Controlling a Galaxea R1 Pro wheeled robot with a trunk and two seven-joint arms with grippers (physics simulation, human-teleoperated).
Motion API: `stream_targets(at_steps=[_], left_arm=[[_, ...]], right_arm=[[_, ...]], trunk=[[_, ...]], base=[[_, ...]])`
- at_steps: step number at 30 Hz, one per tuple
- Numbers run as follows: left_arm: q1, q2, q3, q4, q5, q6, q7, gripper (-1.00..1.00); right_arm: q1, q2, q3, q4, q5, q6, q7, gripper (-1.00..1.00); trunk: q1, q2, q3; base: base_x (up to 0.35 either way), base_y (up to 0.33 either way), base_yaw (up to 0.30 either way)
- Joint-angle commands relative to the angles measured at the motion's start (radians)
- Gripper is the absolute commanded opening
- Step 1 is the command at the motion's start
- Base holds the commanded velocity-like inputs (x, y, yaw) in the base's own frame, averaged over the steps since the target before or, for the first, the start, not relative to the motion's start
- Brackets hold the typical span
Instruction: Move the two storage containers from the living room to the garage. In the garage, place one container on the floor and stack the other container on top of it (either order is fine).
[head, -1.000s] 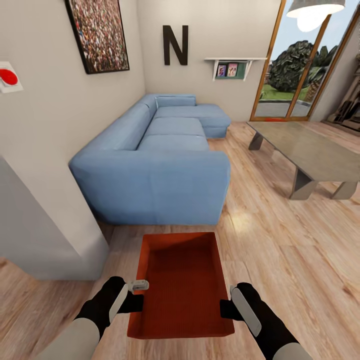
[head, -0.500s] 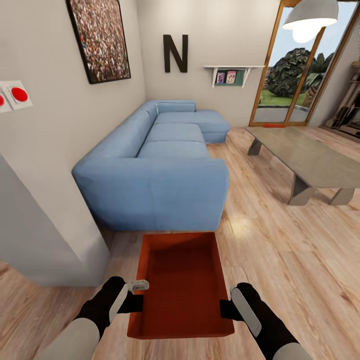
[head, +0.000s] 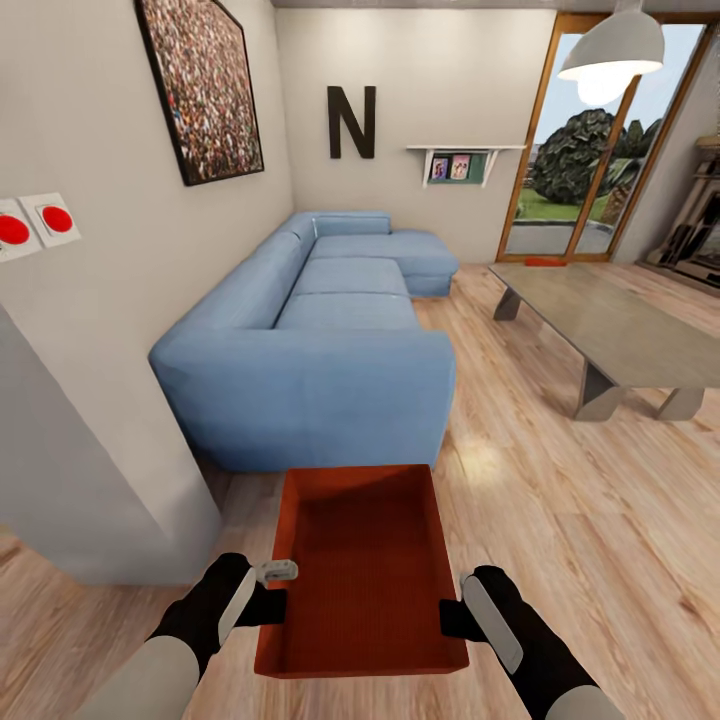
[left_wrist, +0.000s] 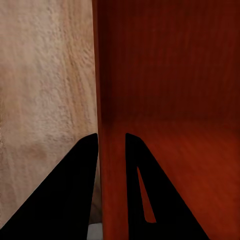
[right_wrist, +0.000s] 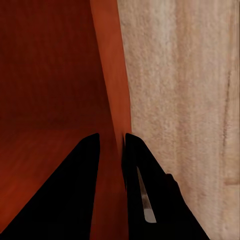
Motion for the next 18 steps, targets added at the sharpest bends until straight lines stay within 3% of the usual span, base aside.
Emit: stream_targets(at_steps=[1,18], left_arm=[[0.0,0.001,-0.003,-0.002,0.008,0.005,0.005,-1.0],[0.0,0.001,-0.003,-0.002,0.008,0.005,0.005,-1.0]], right_arm=[[-0.001,-0.001,-0.007,-0.002,-0.017,-0.004,-0.007,-1.0],[-0.001,-0.001,-0.006,-0.002,-0.017,-0.004,-0.007,-1.0]], trunk=[[-0.004,0.007,0.004],[-0.069,0.126,0.079]], base=[[0.0,0.0,0.0],[0.0,0.0,0.0]])
